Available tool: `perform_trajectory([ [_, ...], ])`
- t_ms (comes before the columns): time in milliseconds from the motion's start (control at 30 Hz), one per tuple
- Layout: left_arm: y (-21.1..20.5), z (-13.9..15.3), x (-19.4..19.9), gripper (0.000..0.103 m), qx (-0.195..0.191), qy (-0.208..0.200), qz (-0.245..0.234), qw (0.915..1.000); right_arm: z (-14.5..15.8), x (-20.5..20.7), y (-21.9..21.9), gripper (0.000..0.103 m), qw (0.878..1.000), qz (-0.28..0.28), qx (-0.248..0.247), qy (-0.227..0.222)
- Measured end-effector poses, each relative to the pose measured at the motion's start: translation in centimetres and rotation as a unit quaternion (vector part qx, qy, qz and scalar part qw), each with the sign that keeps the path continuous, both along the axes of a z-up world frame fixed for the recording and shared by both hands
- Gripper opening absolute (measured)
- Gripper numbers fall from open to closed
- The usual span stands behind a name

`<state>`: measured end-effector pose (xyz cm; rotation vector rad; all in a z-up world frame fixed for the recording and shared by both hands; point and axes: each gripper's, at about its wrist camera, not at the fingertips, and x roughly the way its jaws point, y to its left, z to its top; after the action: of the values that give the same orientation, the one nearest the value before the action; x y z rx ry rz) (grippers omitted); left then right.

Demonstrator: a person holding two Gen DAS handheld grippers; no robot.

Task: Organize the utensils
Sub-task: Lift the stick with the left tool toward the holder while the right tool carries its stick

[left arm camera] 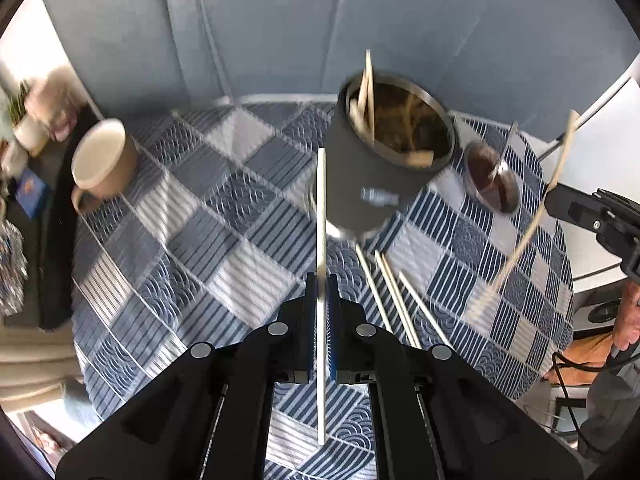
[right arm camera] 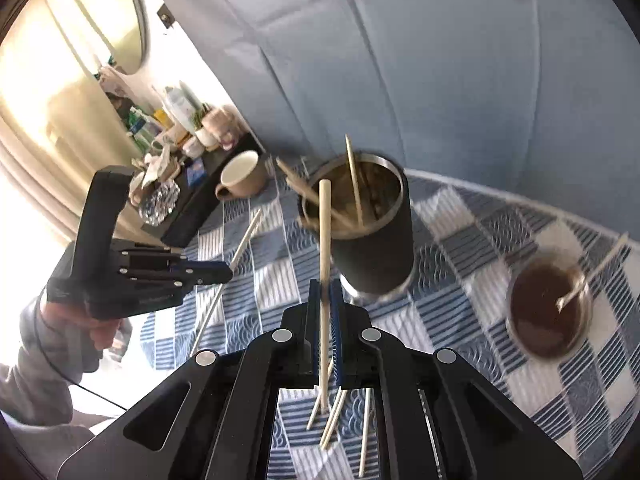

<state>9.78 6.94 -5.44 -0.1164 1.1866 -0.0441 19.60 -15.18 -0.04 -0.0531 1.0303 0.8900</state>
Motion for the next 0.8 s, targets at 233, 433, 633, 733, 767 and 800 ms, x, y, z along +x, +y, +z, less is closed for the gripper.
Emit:
perform_trajectory([
  [233, 0.3, 4.4, 2.0, 0.005, 0.004, -0.047, -0.008, 0.9989, 3.0, 1.1, 1.5, 0.005, 0.999, 0.007, 0.013, -0.031],
  [433, 0.0, 7.3, 3.4, 0.005, -0.008, -0.081, -0.02, 0.9964, 4.2, 2.5, 2.2, 0.005, 0.999, 0.002, 0.013, -0.043],
  [633, -0.8, 9.2, 5.5, 0.005, -0.016, -0.105, -0.037, 0.9937, 5.5, 4.2, 2.3, 0.005, 0.998, -0.009, 0.009, -0.054],
  [733, -1.0, 9.6, 6.7, 0.005, -0.022, -0.117, -0.037, 0.9922, 6.0, 5.0, 2.2, 0.005, 0.998, -0.016, 0.006, -0.059],
  [767, -1.1, 9.7, 6.9, 0.005, -0.03, -0.122, -0.038, 0.9914, 6.2, 5.4, 2.1, 0.005, 0.998, -0.019, 0.005, -0.061],
  [800, -1.1, 9.7, 7.2, 0.005, -0.041, -0.125, -0.04, 0.9905, 6.3, 5.6, 2.1, 0.005, 0.998, -0.021, 0.004, -0.061],
])
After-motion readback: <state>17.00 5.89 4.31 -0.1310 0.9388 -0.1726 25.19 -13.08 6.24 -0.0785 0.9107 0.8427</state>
